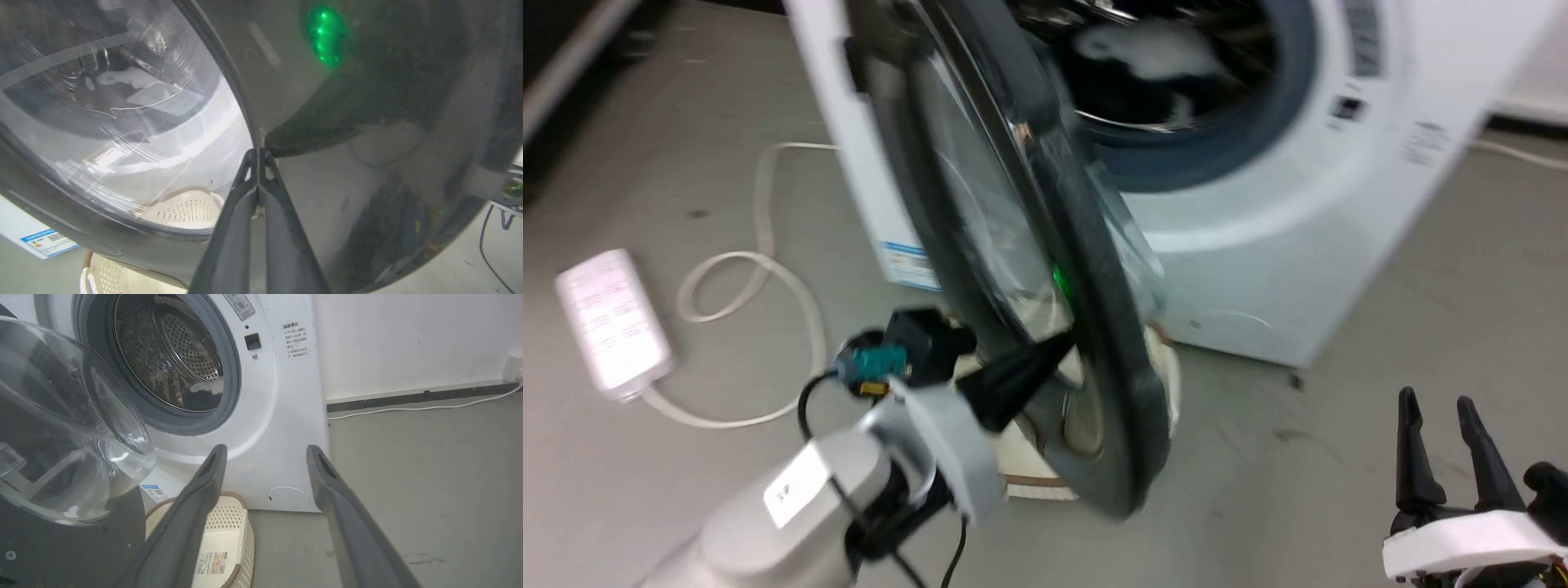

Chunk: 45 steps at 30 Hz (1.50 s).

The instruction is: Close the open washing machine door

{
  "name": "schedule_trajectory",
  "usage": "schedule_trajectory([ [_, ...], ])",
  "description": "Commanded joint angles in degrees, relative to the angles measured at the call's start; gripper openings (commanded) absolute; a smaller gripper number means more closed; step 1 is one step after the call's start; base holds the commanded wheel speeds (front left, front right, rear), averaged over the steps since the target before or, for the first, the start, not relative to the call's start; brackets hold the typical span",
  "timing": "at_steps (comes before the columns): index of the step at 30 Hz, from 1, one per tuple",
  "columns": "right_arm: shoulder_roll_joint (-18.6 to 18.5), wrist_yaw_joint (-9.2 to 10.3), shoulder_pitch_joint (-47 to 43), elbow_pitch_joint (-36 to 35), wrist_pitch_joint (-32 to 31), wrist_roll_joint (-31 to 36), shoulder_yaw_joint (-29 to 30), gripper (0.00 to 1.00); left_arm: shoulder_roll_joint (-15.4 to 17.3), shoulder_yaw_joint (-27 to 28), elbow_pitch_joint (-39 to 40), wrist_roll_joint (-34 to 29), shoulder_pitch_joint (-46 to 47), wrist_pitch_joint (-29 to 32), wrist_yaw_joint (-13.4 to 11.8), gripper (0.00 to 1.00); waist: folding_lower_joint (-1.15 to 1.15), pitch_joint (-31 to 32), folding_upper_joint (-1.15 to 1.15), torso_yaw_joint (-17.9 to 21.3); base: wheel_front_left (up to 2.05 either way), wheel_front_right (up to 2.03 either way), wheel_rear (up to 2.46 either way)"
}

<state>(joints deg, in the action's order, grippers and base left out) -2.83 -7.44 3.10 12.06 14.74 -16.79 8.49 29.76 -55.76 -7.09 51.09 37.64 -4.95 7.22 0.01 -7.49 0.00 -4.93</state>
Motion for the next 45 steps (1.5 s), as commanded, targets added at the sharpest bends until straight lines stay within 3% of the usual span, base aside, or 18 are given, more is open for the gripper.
schedule_trajectory([
  [1,-0.05,-0.05,0.93,-0.35,0.26,-0.43,-0.1,1.0,-1.11,-0.42,-0.8,0.08,1.69,-0.76,0.26,0.0,-0.01,-3.08,0.0,5.63,0.0,0.0,0.0],
  [7,-0.05,-0.05,1.45,-0.8,0.26,-1.89,-0.57,1.0,-5.99,-1.63,-9.33,-0.92,9.33,-3.52,0.26,0.0,-0.01,-5.64,0.0,12.54,0.0,0.0,0.0],
  [12,-0.05,-0.05,1.39,-1.24,0.26,-2.62,-0.92,1.0,-10.02,-1.07,-18.07,-1.82,15.28,-4.35,0.11,0.0,-0.01,-7.17,0.0,16.08,0.0,0.0,0.0],
  [17,-0.05,-0.05,1.19,-1.76,0.26,-2.9,-0.74,1.0,-13.47,1.26,-25.36,-1.67,19.69,-6.5,-1.04,0.0,-0.01,-8.0,0.0,16.97,0.0,0.0,0.0],
  [22,-0.05,-0.05,0.66,-1.26,0.26,-2.57,-0.47,1.0,-15.36,4.46,-28.87,0.44,20.12,-8.82,-0.81,0.0,-0.01,-6.16,0.0,15.34,0.0,0.0,0.0],
  [26,-0.05,-0.05,-0.13,-1.03,0.26,-1.71,0.22,1.0,-14.73,9.63,-28.02,2.58,17.5,-9.88,-0.75,0.0,-0.01,-2.98,0.0,12.42,0.0,0.0,0.0],
  [28,-0.05,-0.05,-0.56,-0.69,0.26,-1.29,0.27,1.0,-14.03,15.17,-25.75,3.44,15.69,-9.99,-1.2,0.0,-0.01,-1.21,0.0,10.97,0.0,0.0,0.0],
  [35,-0.05,-0.05,-1.57,-0.01,0.26,-0.42,-0.01,1.0,-10.32,33.27,-14.37,-6.79,4.81,-10.03,-6.37,0.0,-0.01,2.98,0.0,6.41,0.0,0.0,0.0],
  [41,-0.05,-0.05,-2.98,0.62,0.26,-0.28,-0.39,1.0,-7.83,37.66,-10.23,-16.84,-7.13,-10.04,-10.51,0.0,-0.01,5.59,0.0,4.02,0.0,0.0,0.0],
  [45,-0.05,-0.05,-4.04,0.76,0.26,-0.38,-1.21,1.0,-6.69,37.73,-9.17,-18.81,-15.04,-10.04,-12.58,0.0,-0.01,6.84,0.0,2.93,0.0,0.0,0.0],
])
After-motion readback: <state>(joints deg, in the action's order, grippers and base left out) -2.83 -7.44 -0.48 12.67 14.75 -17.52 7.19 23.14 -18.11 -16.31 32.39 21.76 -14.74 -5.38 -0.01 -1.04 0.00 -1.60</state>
